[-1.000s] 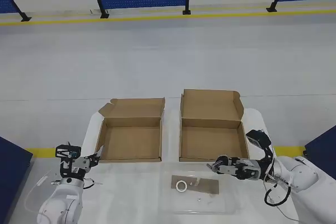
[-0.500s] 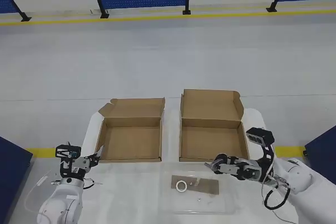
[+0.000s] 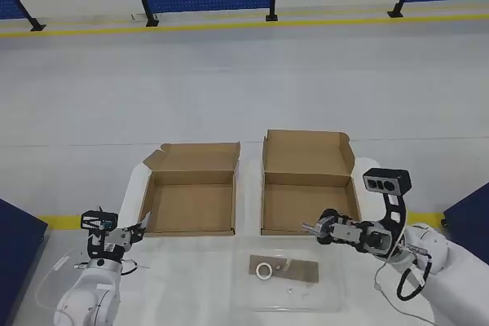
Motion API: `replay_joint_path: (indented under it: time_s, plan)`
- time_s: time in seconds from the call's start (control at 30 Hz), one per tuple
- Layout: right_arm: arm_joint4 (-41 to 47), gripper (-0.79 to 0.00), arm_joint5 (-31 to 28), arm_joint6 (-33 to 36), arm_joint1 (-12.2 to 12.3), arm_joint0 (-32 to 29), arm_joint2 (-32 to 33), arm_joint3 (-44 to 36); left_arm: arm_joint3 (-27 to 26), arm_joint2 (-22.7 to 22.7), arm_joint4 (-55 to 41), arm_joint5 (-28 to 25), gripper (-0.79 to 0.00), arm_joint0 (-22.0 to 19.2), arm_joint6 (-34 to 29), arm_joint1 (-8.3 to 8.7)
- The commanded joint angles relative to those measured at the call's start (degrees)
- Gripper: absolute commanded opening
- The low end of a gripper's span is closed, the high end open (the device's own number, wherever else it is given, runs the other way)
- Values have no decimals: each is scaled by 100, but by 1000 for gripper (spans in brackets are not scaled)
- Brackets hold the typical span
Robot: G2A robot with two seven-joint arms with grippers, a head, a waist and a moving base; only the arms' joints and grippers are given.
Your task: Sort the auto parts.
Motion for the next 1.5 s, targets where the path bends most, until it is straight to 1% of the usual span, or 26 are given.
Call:
replay_joint_path:
  time_s: [0.0,0.1,0.2,0.3,0.47,0.73,0.8,0.87,1.2,1.27,1.33,1.4,1.47]
  plan:
    - [300,-785,26,-78,-51,6,9,-200,0,0,0,0,0,0,0,0]
    - [949,-785,49,103,-132,72,32,-387,0,0,0,0,0,0,0,0]
    - [1646,-785,277,371,-230,180,67,-537,0,0,0,0,0,0,0,0]
    - [2163,-785,518,612,-340,253,143,-604,0,0,0,0,0,0,0,0]
    - [2778,-785,796,891,-539,229,287,-600,0,0,0,0,0,0,0,0]
    - [2823,-785,797,891,-554,224,303,-599,0,0,0,0,0,0,0,0]
    - [3060,-785,888,708,-604,165,318,-787,0,0,0,0,0,0,0,0]
    - [3328,-785,908,700,-662,107,360,-873,0,0,0,0,0,0,0,0]
    - [4418,-785,1169,1258,-969,-81,602,-1013,0,0,0,0,0,0,0,0]
    - [4387,-785,1241,1335,-1018,-101,676,-963,0,0,0,0,0,0,0,0]
    - [3768,-785,1350,1358,-1019,-96,806,-761,0,0,0,0,0,0,0,0]
    - [3000,-785,1482,1181,-1006,-103,932,-705,0,0,0,0,0,0,0,0]
    - [2666,-785,1544,956,-1023,-158,997,-831,0,0,0,0,0,0,0,0]
